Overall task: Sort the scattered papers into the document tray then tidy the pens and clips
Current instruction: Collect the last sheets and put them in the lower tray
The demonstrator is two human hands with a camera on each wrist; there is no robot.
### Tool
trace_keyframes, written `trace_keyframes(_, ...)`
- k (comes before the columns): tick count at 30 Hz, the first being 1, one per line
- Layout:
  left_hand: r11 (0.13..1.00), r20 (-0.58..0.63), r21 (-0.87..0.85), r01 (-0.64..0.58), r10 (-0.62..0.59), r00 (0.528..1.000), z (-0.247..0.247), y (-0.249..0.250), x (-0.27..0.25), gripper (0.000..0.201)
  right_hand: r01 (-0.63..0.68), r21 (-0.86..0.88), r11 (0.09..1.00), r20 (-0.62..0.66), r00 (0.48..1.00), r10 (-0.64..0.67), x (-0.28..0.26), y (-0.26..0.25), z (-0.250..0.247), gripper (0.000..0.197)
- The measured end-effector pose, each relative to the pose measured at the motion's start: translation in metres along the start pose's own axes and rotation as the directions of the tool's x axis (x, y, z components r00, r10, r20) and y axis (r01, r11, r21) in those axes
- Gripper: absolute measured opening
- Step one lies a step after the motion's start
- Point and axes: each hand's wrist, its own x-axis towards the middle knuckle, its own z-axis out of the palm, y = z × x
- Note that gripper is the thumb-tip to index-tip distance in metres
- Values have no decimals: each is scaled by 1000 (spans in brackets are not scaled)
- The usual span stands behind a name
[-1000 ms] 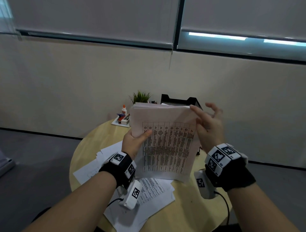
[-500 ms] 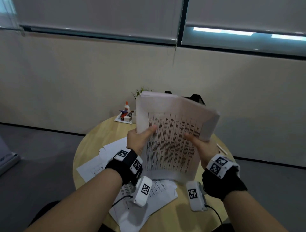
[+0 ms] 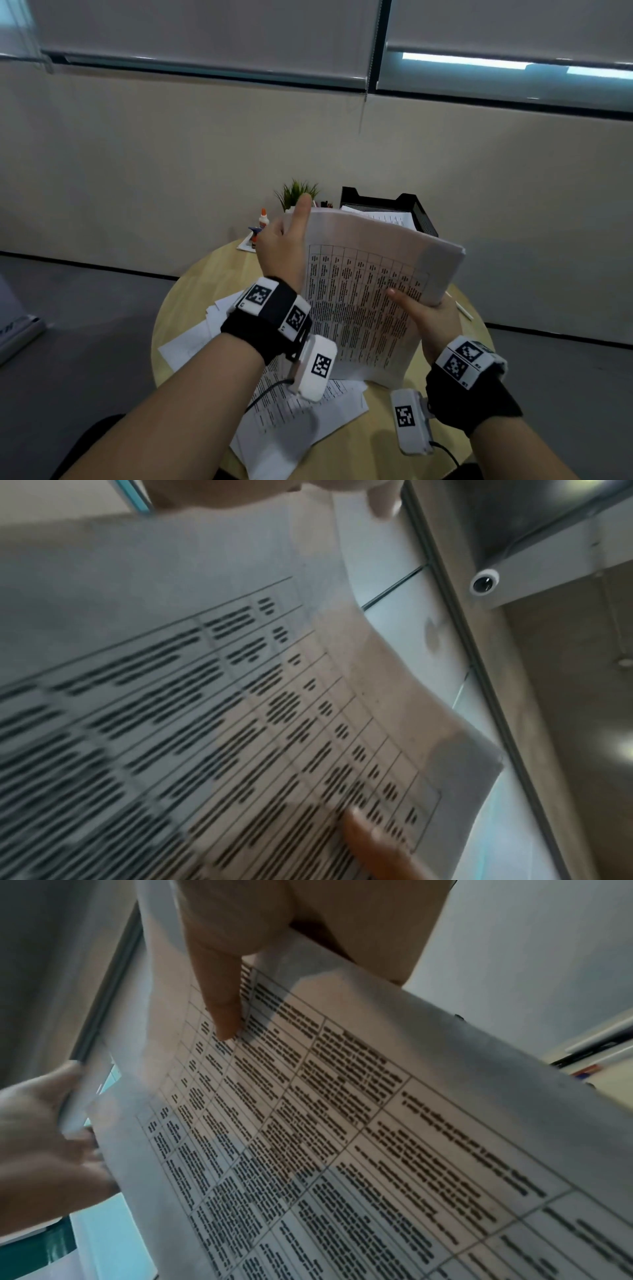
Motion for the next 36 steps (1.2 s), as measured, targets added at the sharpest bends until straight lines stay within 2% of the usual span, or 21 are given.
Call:
trace_keyframes(3, 998, -59, 62, 24, -20, 998, 4, 5, 8, 41, -9, 2, 1000, 3, 1000, 9, -1, 1, -1, 16)
trace_keyframes(5, 1000, -60, 0, 13, -13, 998, 3, 6, 8, 30, -28, 19, 999, 10, 1000, 28, -1, 1, -1, 15)
trace_keyframes(6, 999, -21, -33, -2, 1, 1000, 0, 6, 5, 26, -39, 35, 999, 13, 999, 38, -2, 1, -2, 14)
trace_keyframes(8, 999, 147, -35, -1, 6, 989, -12, -4, -1, 31, -45, 71, 996, 12, 999, 44, -1, 1, -5, 16)
trace_keyframes(10, 992, 326, 34, 118, -123, 937, -28, -26, -10, 34, -47, 110, 993, 12, 999, 46, -1, 3, -9, 38)
trace_keyframes(11, 975, 368, 118, 190, -221, 903, -35, -41, -13, 35, -56, 118, 991, 16, 998, 54, 0, 5, -12, 51)
trace_keyframes(12, 943, 372, 215, 254, -320, 872, -42, -57, -18, 35, -65, 111, 992, 23, 998, 63, 0, 8, -13, 54)
trace_keyframes(15, 849, 320, 359, 387, -501, 804, -60, -99, -36, 31, -111, 36, 993, 27, 994, 110, -3, 25, -17, 25)
trace_keyframes(17, 858, 325, 324, 398, -496, 805, -62, -109, -46, 22, -145, 31, 989, 10, 989, 145, -6, 34, -17, 21)
trace_keyframes(19, 889, 346, 266, 373, -449, 824, -55, -107, -49, 18, -139, 65, 988, -18, 990, 141, -7, 34, -17, 27)
trace_keyframes(23, 916, 339, 227, 331, -393, 855, -39, -102, -43, 15, -62, 97, 993, -89, 994, 70, 0, 25, -20, 23)
trace_keyframes(25, 891, 311, 271, 364, -438, 843, -40, -113, -48, 19, -97, 50, 994, -93, 990, 101, -2, 33, -24, 23)
trace_keyframes(28, 807, 271, 415, 419, -549, 790, -50, -140, -63, 31, -236, -27, 971, -133, 964, 230, -12, 66, -28, 26)
trace_keyframes(31, 793, 274, 475, 382, -546, 792, -55, -150, -71, 34, -298, -61, 953, -198, 939, 281, -16, 86, -26, 32)
trace_keyframes(35, 800, 328, 508, 318, -522, 788, -55, -142, -71, 13, -302, -100, 948, -228, 935, 273, -9, 80, -28, 23)
trace_keyframes(36, 801, 340, 516, 303, -516, 786, -55, -141, -70, 13, -303, -106, 947, -223, 936, 274, -8, 75, -27, 19)
